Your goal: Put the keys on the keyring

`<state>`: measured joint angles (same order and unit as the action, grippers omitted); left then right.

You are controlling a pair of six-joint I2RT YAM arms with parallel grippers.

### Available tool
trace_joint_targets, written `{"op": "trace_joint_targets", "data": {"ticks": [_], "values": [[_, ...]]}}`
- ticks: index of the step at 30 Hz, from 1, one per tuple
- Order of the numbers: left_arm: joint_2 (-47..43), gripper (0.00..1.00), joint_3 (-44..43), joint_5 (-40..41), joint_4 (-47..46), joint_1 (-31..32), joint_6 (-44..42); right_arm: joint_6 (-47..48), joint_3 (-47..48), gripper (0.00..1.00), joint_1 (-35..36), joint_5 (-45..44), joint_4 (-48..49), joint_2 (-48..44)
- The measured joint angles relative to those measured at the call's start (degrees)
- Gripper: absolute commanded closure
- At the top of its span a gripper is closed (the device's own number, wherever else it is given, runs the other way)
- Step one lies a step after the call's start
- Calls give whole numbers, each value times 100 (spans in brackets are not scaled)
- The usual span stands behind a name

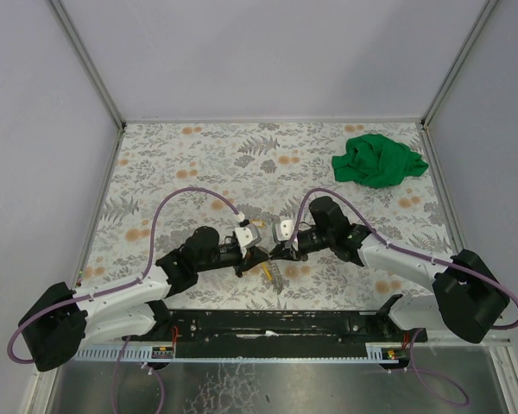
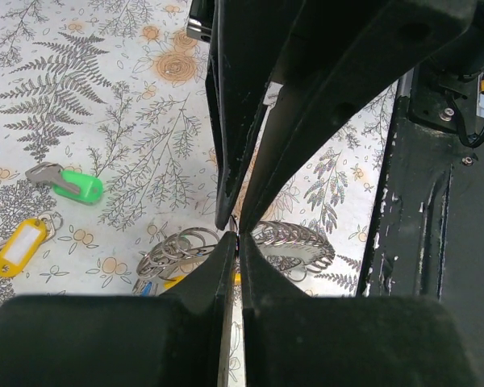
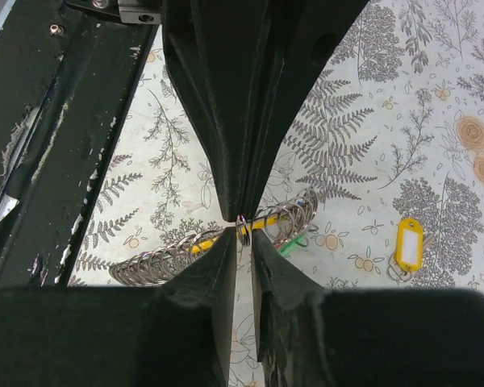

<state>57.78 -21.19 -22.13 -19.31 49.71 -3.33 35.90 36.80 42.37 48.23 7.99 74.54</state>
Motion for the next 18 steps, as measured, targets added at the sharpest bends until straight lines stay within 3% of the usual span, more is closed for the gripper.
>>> {"op": "trace_joint_targets", "data": {"ticks": [4,12,18], "values": [[0,100,0,-17,0,0,0,11,13,100,0,76,7,46],[-251,74,387,76,-564,-129,227,-356,-35,100,-2,85,308,46],[-894,66,1401,175,-1613,-503,898,-1010,-498,100,-4,72,1220,42]]}}
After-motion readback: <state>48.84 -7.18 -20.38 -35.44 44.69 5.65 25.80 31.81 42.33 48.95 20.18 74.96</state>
